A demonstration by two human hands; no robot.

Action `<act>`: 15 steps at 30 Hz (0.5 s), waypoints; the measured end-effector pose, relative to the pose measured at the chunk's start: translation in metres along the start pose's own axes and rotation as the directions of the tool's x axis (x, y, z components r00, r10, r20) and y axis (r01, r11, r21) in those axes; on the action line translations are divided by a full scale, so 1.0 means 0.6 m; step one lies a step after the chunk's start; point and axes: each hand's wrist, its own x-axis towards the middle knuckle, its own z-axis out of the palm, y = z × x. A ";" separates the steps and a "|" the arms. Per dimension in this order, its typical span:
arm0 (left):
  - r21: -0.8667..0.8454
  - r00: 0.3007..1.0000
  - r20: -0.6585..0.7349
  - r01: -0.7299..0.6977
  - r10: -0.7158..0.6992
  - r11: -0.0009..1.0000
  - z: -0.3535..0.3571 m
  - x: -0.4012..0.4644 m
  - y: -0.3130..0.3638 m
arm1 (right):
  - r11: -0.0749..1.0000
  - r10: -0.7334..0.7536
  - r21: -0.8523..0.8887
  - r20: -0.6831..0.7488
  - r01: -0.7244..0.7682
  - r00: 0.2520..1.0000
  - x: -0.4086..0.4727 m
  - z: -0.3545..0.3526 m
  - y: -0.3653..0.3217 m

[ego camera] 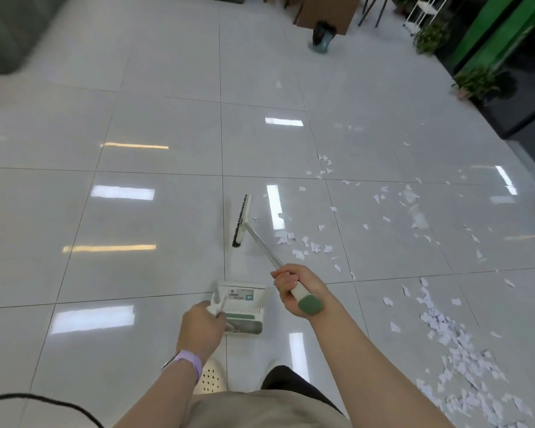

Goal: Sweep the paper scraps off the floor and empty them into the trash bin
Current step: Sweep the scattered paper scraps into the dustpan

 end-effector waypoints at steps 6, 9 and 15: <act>0.328 0.989 0.048 -0.149 0.141 0.933 -0.018 0.048 0.029 | 0.997 -0.033 0.069 0.059 0.029 0.998 0.053 0.075 -0.023; 0.337 0.989 -0.001 -0.139 0.148 0.931 -0.023 0.088 0.054 | 0.990 -0.035 0.138 0.085 0.023 0.996 0.097 0.084 -0.049; 0.284 0.992 -0.102 -0.043 0.074 0.958 -0.053 0.212 0.116 | 0.977 -0.068 0.194 -0.104 0.087 0.992 0.166 0.034 -0.174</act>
